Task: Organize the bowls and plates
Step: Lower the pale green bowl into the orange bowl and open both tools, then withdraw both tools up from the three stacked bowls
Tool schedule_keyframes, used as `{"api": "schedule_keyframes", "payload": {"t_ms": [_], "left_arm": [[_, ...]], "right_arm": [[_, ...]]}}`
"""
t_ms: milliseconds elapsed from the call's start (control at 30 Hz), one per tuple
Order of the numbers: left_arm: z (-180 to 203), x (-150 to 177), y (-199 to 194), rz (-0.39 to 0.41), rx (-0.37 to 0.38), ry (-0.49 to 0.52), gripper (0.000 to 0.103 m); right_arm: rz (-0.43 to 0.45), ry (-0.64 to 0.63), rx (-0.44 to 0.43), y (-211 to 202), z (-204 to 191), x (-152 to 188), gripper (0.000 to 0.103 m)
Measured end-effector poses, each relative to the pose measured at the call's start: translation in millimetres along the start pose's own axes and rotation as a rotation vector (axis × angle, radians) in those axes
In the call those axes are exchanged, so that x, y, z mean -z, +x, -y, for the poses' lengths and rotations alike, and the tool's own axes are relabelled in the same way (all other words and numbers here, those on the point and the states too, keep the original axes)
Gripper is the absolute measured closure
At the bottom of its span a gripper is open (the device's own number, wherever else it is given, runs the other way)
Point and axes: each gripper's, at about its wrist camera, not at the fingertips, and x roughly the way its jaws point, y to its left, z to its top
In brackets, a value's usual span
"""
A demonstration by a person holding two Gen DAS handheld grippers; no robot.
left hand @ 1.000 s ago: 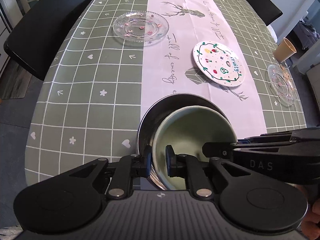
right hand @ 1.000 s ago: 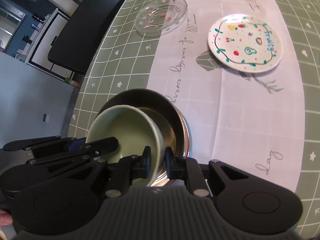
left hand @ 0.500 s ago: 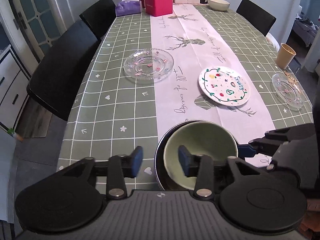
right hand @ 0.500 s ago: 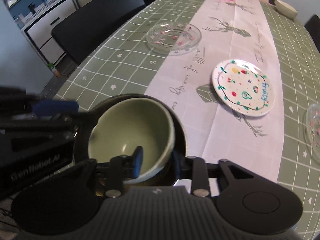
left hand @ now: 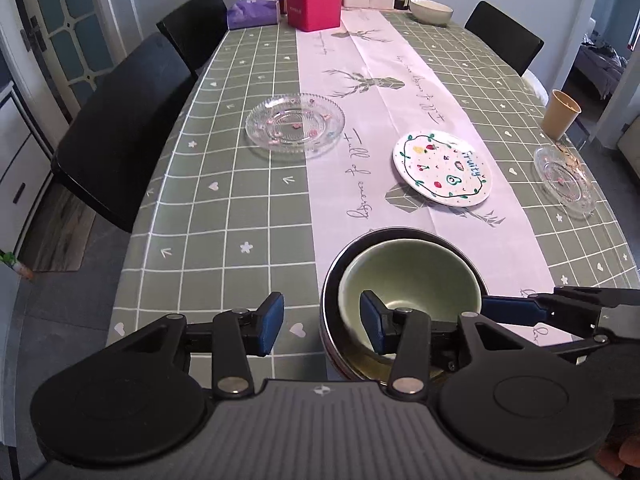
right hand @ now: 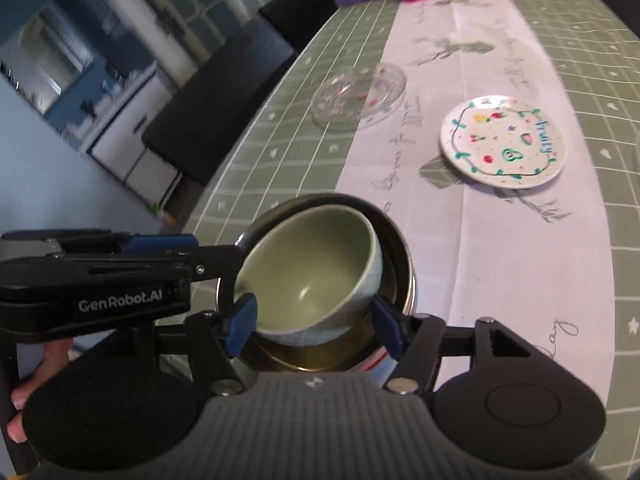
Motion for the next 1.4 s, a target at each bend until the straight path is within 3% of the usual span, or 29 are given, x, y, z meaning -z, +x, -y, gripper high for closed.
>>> {"api": "schedule_keyframes", "payload": {"t_ms": [100, 267, 333, 367, 400, 600, 700, 833, 1167, 1267, 1400], "left_arm": [[2.7, 3.0, 2.1, 0.000, -0.011, 0.025, 0.051], [-0.1, 6.2, 4.6, -0.015, -0.002, 0.022, 0.051], [-2.7, 6.1, 4.0, -0.022, 0.004, 0.011, 0.051], [-3.7, 6.3, 3.5, -0.025, 0.005, 0.010, 0.051], [-4.0, 6.6, 2.9, -0.027, 0.007, 0.017, 0.051], [-0.1, 8.7, 5.3, -0.031, -0.015, 0.062, 0.051], [2.3, 10.4, 10.3, -0.033, -0.072, 0.088, 0.052], [5.1, 12.0, 13.7, -0.034, -0.084, 0.108, 0.052], [7.0, 12.9, 20.8, -0.059, -0.089, 0.120, 0.052], [6.0, 13.2, 24.1, -0.069, -0.079, 0.117, 0.052], [7.8, 12.9, 18.2, -0.033, -0.076, 0.131, 0.051]], "right_arm": [[0.002, -0.118, 0.058, -1.4, -17.2, 4.7, 0.035], [0.043, -0.190, 0.082, -6.6, -21.9, 15.5, 0.034], [0.046, -0.191, 0.075, -9.8, -20.3, 15.5, 0.032], [0.044, -0.184, 0.075, -12.1, -18.1, 16.5, 0.022], [0.054, -0.180, 0.065, -15.0, -15.2, 17.2, 0.020], [0.133, -0.101, 0.078, -25.4, 9.7, 12.2, 0.020], [0.158, -0.037, 0.094, -23.4, 23.0, 9.9, 0.027], [0.168, 0.050, 0.065, -18.3, 37.9, 9.4, 0.060], [0.160, 0.030, 0.046, -9.3, 33.0, 12.6, 0.062], [0.144, 0.024, 0.050, -5.5, 32.0, 13.0, 0.067], [0.153, 0.040, 0.045, -8.9, 35.7, 11.9, 0.067]]}}
